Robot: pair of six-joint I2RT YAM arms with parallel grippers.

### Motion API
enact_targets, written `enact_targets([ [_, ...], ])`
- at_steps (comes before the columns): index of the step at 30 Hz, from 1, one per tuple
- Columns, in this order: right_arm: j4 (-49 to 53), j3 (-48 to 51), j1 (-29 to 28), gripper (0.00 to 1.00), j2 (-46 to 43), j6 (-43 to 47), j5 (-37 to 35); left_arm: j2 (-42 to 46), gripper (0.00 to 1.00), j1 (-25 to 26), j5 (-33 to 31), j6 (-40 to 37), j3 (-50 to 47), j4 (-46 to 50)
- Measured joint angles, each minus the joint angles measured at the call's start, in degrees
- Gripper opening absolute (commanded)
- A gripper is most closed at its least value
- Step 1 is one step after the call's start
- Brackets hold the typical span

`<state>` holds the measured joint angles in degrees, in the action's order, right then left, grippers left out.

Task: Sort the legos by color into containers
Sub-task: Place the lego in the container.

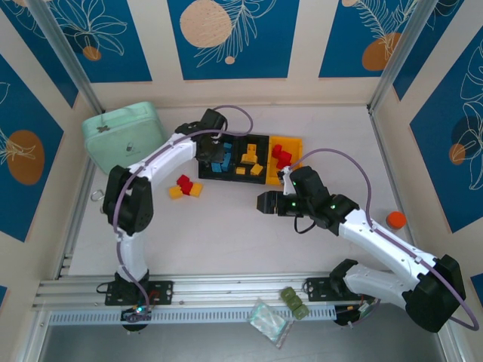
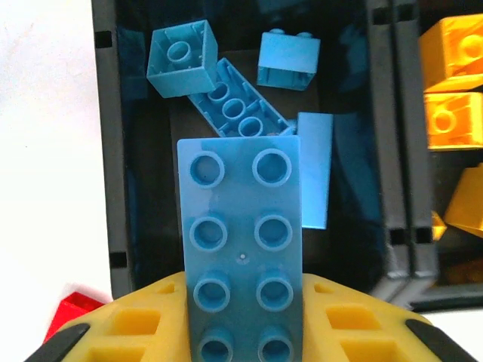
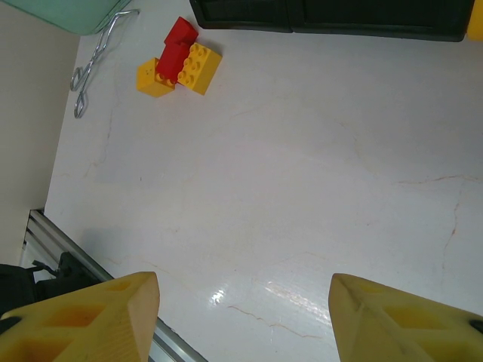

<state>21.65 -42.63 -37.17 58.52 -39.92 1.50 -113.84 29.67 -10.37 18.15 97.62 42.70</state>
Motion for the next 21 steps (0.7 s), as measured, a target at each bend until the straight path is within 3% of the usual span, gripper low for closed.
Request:
enact_targets([
  [7, -0.04, 0.0, 0.35, 0.61, 0.44, 0.0, 0.02, -4.33, 0.36, 0.0, -4.55, -1.11, 3.61, 3.5],
  [14, -0.33, 0.0, 0.44, 0.61, 2.1, 0.02, 0.04, -4.74, 0.51, 0.0, -6.4, -1.99, 3.65, 4.9],
  [21, -0.44, 0.0, 0.42, 0.61, 2.4, 0.02, 0.04, -4.59, 0.53, 0.07, -6.67, -2.1, 3.41, 4.72],
])
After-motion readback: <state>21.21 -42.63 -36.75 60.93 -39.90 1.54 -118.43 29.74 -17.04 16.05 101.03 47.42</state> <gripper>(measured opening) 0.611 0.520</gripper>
